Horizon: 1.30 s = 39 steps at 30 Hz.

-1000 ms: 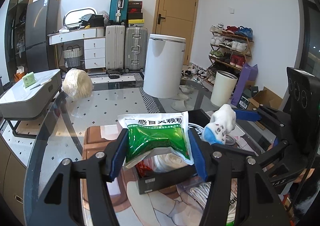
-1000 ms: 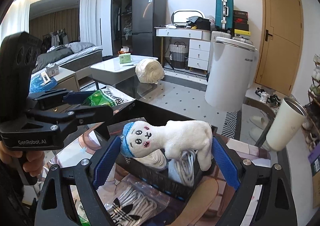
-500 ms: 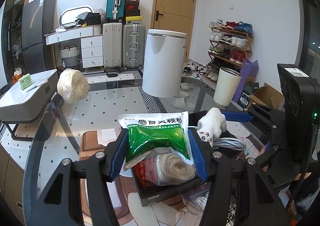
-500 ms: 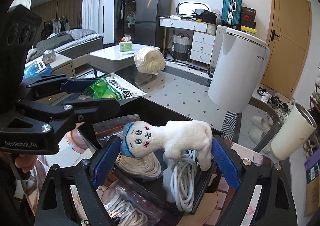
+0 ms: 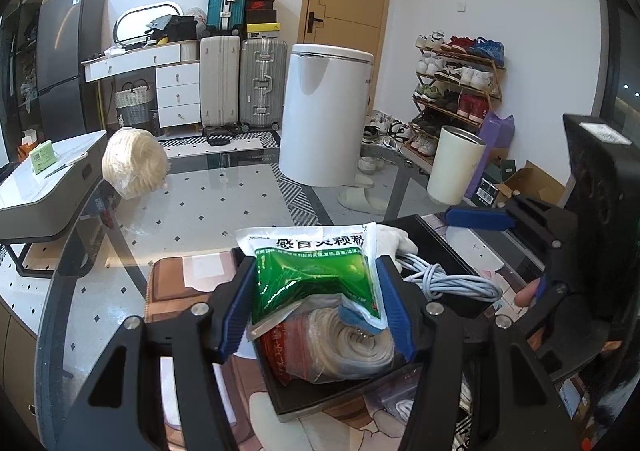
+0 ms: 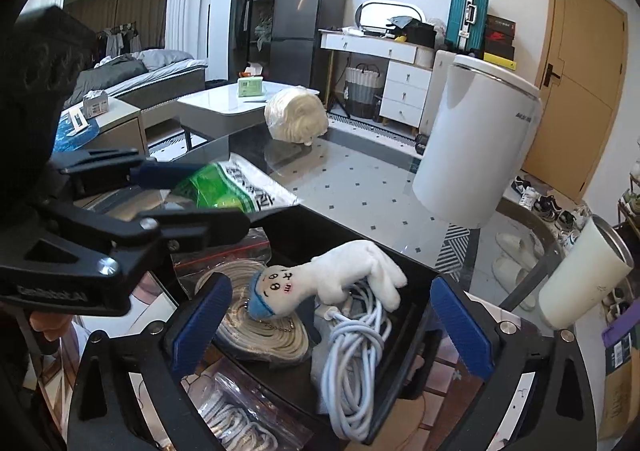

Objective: Organize soft objects
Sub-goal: 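Carry both items over the black box and open the right tool to drop the doll, then open the left tool to drop the green packet into the box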

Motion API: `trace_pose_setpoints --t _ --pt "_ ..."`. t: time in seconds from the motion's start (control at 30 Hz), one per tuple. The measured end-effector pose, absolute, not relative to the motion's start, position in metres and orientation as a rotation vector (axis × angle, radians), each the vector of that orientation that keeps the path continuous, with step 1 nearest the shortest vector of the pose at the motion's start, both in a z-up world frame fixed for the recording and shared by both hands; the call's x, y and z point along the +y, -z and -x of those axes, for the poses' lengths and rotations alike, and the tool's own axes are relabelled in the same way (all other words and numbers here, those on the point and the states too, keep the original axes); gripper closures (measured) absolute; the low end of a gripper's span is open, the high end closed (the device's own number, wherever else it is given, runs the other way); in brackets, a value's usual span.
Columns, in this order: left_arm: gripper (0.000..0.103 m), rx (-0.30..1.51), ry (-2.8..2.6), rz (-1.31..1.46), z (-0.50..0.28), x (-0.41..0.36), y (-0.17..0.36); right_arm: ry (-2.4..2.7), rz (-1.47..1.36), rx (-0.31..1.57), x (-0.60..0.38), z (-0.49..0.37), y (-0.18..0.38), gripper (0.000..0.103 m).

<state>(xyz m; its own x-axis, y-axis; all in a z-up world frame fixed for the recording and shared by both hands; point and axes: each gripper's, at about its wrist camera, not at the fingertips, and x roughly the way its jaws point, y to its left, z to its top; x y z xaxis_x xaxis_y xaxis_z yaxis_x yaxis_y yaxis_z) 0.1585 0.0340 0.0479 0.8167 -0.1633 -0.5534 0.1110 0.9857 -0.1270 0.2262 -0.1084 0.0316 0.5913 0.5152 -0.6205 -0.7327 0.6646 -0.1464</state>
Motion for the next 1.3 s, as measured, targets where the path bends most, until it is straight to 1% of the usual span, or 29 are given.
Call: trace_pose_setpoints --t 0.1,0.27,0.33,0.37,0.4,0.53,0.57,0.6,0.8,1.3 --pt "0.044 0.609 0.151 0.087 -0.162 0.03 -0.045 -0.742 0.409 0.572 -0.114 -0.225 -0.034 0.001" --pt "0.039 0.631 0.151 0.068 -0.167 0.025 -0.042 -0.729 0.391 0.57 -0.123 -0.223 -0.036 0.001" --pt "0.031 0.625 0.165 0.086 -0.164 0.025 -0.043 -0.725 0.379 0.568 -0.126 -0.222 -0.037 0.001" --pt "0.023 0.62 0.164 0.092 -0.162 0.026 -0.045 -0.726 0.372 0.567 -0.128 -0.22 -0.039 0.001" --pt "0.018 0.611 0.158 0.095 -0.159 0.027 -0.046 -0.728 0.367 0.566 -0.129 -0.219 -0.04 0.001" --pt "0.011 0.582 0.154 0.088 -0.146 0.028 -0.052 -0.724 0.353 0.557 -0.138 -0.21 -0.043 0.001" --pt "0.004 0.578 0.149 0.08 -0.143 0.026 -0.053 -0.722 0.348 0.557 -0.14 -0.207 -0.044 0.001" --pt "0.0 0.571 0.143 0.07 -0.139 0.026 -0.054 -0.722 0.342 0.559 -0.142 -0.205 -0.044 0.001" --pt "0.0 0.551 0.105 0.032 -0.119 0.024 -0.056 -0.722 0.297 0.579 -0.154 -0.19 -0.041 0.001" --pt "0.0 0.564 0.065 0.057 -0.073 0.024 -0.04 -0.696 0.21 0.706 -0.18 -0.158 -0.026 0.001"
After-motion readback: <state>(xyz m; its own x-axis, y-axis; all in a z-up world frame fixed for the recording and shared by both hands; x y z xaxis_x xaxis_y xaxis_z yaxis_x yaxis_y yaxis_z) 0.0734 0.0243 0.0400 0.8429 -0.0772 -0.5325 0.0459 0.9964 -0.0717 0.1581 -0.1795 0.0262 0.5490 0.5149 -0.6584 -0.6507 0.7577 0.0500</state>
